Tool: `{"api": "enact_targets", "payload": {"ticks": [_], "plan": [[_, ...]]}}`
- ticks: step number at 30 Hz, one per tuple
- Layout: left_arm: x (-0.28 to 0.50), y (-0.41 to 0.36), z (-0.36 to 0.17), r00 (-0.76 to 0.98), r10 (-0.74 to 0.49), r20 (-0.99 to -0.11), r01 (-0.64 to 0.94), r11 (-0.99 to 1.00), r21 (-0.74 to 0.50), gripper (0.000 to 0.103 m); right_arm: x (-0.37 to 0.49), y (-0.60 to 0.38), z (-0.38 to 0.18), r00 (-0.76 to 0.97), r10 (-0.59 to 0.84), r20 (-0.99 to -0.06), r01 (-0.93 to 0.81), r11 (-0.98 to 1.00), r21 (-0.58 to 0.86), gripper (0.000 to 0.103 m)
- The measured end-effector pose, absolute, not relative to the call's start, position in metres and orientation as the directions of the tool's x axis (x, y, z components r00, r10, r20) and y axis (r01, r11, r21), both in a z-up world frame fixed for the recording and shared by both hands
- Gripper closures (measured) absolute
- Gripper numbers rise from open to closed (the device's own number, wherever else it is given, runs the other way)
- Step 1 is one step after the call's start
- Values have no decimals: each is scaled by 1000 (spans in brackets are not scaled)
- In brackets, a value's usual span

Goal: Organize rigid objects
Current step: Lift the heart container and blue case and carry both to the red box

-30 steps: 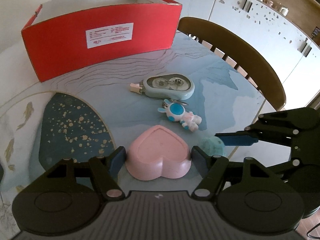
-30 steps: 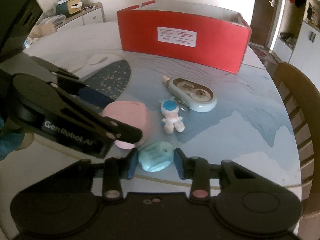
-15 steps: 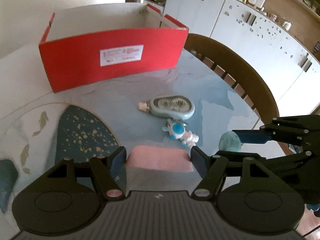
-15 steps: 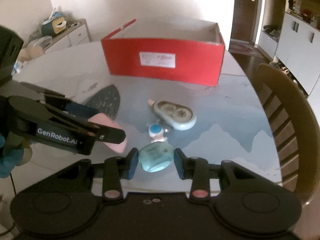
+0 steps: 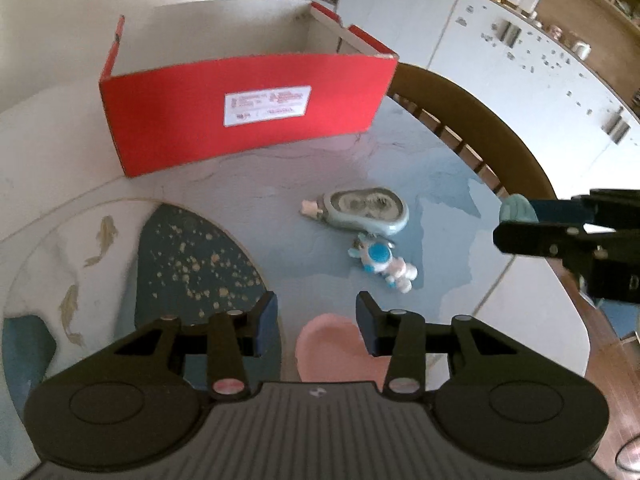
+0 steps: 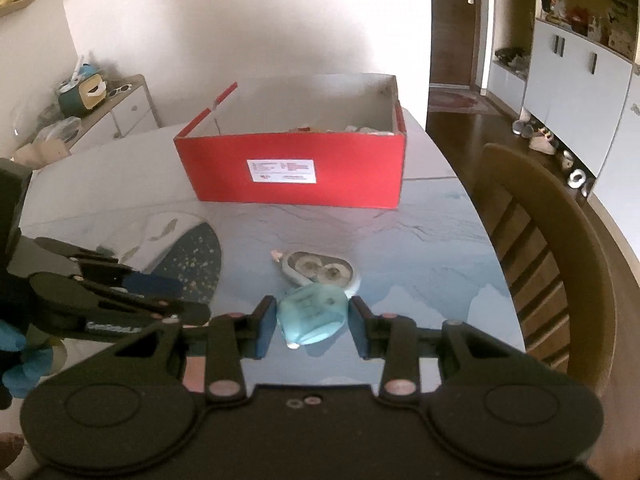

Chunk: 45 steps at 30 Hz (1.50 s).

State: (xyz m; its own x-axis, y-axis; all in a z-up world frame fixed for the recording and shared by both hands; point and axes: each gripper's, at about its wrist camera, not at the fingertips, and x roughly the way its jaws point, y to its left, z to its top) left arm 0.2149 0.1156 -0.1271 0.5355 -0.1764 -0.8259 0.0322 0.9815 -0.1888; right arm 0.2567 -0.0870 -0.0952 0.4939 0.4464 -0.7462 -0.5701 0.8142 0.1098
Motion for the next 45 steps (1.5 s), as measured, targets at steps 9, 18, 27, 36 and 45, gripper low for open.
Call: {"api": "enact_targets", "payload": {"ticks": [9, 18, 27, 36, 45], "plan": [[201, 110, -133, 520, -231, -823, 141, 973, -184, 23, 243, -96, -106, 479, 440, -760, -544, 828, 137, 65], [188, 79, -153, 532, -215, -819, 300, 952, -55, 22, 233, -104, -119, 456, 427, -781, -513, 843, 161, 65], [184, 73, -166, 565, -181, -805, 333, 943, 22, 22, 230, -108, -125, 442, 412, -797, -506, 848, 158, 65], [182, 66, -169, 601, -151, -785, 343, 936, 83, 25, 232, -106, -124, 437, 414, -799, -518, 842, 153, 65], [181, 71, -167, 600, -145, -786, 314, 947, 66, 25, 232, -103, -122, 432, 420, -798, -528, 835, 153, 65]]}}
